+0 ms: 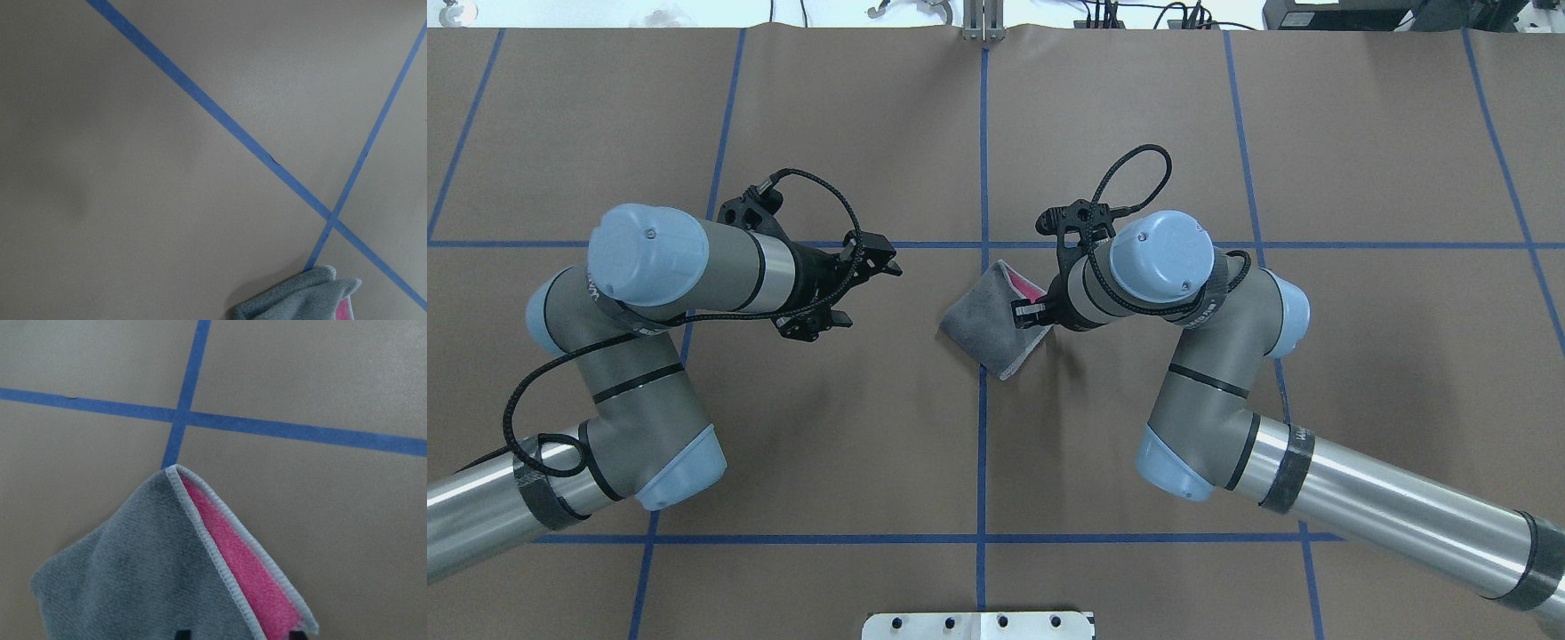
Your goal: Fold towel twice with both arms
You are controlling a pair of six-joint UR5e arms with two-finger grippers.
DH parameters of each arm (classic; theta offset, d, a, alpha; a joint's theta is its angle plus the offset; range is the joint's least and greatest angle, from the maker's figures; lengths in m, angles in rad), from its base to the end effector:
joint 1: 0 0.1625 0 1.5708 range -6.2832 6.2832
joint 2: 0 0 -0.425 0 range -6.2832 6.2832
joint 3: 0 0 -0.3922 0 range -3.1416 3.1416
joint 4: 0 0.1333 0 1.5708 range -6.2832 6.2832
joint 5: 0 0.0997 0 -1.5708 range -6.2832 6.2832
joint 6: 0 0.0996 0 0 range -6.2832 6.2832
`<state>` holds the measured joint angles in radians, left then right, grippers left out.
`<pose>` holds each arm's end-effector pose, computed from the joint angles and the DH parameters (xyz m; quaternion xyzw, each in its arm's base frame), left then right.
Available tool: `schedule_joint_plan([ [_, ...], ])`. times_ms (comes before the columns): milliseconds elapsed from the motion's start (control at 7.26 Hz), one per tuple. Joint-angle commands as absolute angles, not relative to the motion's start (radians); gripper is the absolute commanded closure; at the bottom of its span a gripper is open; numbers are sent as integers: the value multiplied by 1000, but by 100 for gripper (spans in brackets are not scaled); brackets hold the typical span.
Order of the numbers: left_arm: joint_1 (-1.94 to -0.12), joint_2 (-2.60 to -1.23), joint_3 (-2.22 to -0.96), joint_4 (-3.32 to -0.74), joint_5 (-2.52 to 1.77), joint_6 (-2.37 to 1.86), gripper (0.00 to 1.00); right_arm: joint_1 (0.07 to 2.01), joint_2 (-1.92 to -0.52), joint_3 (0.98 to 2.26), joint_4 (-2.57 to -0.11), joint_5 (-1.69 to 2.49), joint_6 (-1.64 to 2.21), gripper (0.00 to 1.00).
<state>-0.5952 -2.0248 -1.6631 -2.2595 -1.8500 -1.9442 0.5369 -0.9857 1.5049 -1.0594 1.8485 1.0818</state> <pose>0.4745 -0.4491 0.2781 -0.0493 0.5824 -0.3046 0.7521 -0.5547 -0.4535 0.2860 0.1346 -0.4843 -0.0475 0.8632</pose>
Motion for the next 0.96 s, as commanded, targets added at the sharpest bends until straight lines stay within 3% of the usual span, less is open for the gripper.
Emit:
schedule_joint_plan([
  [0, -595, -2025, -1664, -2260, -1850, -1944, 0, 537, -988, 1505, -1058, 1847, 1083, 94],
  [826, -595, -2026, -1667, -2260, -1851, -1945, 0, 551, -994, 1520, -1052, 1841, 1085, 100],
])
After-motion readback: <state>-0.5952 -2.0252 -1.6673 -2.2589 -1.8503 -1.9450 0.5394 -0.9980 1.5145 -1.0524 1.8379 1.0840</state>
